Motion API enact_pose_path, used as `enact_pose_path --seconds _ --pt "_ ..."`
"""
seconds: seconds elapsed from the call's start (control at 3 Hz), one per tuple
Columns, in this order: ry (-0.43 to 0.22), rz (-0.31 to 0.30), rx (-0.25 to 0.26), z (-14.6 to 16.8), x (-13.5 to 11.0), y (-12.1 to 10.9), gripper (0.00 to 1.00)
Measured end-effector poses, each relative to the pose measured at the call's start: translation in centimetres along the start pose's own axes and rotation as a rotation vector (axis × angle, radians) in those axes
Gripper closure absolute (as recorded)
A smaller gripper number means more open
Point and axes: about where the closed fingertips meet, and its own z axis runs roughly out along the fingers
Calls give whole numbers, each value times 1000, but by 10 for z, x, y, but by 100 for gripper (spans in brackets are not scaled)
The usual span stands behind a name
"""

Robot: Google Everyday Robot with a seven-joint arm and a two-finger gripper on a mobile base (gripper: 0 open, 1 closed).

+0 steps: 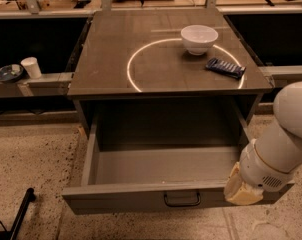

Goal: Close top drawer

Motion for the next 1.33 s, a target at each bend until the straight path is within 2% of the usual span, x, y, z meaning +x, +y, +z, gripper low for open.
enact_pose_path --seconds 0.33,0.67,1.33 --pt "-35 -20 -7 26 2 16 100" --pt "-35 -50 26 48 1 22 100" --pt "-6 -53 122 89 11 8 100"
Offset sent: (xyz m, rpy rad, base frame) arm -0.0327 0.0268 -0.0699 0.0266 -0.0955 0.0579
